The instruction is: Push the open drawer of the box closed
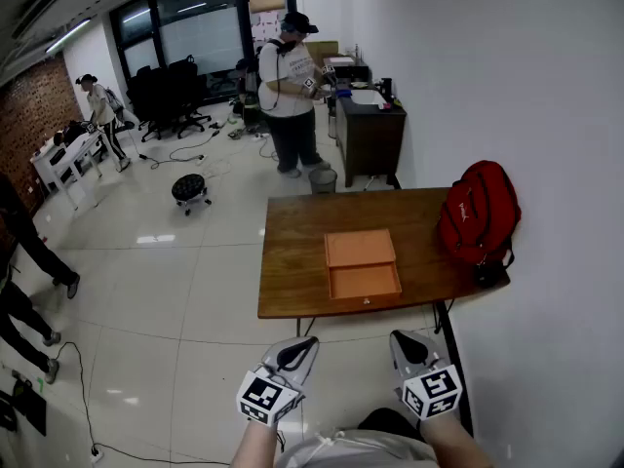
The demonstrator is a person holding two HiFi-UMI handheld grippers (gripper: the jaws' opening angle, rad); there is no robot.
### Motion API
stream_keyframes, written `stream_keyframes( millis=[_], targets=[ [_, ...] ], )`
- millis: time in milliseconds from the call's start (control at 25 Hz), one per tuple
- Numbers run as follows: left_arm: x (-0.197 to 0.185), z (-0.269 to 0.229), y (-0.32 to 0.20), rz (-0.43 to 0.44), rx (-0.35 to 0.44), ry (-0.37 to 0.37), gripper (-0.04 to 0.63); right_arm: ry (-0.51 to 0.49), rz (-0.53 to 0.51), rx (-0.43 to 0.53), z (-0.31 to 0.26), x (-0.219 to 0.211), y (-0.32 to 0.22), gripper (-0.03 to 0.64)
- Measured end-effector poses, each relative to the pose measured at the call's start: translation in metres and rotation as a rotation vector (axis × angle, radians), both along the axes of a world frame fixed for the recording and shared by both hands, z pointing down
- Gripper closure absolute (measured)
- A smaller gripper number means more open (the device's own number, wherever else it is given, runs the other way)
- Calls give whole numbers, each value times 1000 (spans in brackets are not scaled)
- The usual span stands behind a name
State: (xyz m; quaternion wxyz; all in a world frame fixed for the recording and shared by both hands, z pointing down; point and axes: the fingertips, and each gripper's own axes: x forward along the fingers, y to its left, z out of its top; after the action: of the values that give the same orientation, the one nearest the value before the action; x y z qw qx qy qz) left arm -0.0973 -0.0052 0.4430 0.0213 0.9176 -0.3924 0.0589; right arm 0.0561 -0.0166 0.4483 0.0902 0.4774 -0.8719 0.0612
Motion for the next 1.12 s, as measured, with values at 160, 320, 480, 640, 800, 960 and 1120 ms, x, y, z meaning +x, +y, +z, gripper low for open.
stream_keyframes(
  millis=[160, 320, 480, 640, 800, 960, 1120],
  targets=[
    [0, 4, -12, -10, -15, 26, 591, 5, 4, -12, 5, 3, -11, 615],
    [6, 14, -28, -2, -31, 23, 591, 10, 25, -32, 14, 13, -23, 615],
    [23, 25, -43, 30, -68, 56, 591, 12, 41, -58, 27, 28, -40, 615],
    [32, 48, -72, 16, -99, 66, 591, 25, 27, -87, 51, 37, -73, 615],
    [38, 80, -111, -29, -130, 66, 591, 40, 10, -118, 80, 46, -115, 615],
    [52, 123, -148, -42, -164, 31, 591, 80, -28, -159, 121, 52, -147, 615],
    [75, 174, -175, -20, -228, -31, 591, 98, -60, -242, 172, 55, -170, 615]
  ],
)
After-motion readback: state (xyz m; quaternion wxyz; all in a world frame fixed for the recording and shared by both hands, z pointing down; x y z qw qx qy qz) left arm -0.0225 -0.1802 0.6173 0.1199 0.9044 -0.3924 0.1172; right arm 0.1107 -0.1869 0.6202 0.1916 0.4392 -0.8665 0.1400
